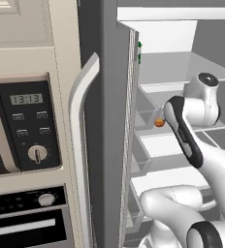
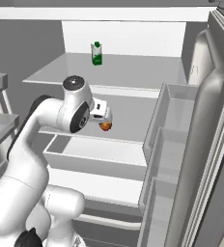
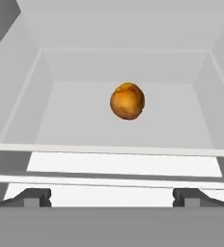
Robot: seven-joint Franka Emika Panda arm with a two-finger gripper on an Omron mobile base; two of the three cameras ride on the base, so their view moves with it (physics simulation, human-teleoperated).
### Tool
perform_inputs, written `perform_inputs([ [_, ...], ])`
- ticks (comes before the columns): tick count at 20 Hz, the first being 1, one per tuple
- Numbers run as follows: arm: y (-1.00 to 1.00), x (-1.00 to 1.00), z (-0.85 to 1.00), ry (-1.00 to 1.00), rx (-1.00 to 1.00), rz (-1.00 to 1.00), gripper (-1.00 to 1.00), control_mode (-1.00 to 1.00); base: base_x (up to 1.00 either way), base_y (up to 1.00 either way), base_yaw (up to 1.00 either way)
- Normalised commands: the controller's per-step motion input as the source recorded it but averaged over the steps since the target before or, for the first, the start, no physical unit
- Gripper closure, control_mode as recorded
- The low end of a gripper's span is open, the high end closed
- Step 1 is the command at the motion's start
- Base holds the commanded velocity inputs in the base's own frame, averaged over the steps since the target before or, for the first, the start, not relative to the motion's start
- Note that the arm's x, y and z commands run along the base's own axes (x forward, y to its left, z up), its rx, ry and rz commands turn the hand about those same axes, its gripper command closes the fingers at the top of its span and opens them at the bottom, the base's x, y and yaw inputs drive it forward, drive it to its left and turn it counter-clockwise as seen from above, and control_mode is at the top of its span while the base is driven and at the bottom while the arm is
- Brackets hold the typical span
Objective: Pick up each peach from the fridge and place one peach on each plate on the dining counter.
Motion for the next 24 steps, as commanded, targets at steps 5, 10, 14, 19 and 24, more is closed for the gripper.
perform_inputs([
  [5,-0.19,0.79,-0.4,0.05,0.0,0.0,-1.0,-1.0,0.0,0.0,0.0],
  [10,-0.03,0.8,-0.47,0.01,0.0,0.0,-1.0,-1.0,0.0,0.0,0.0],
  [14,-0.07,0.73,-0.44,0.0,0.0,0.0,-1.0,-1.0,0.0,0.0,0.0],
  [19,-0.13,0.64,-0.43,0.0,0.0,0.0,-1.0,-1.0,0.0,0.0,0.0],
  [24,-0.11,0.41,-0.23,0.04,0.0,0.0,-1.0,-1.0,0.0,0.0,0.0],
])
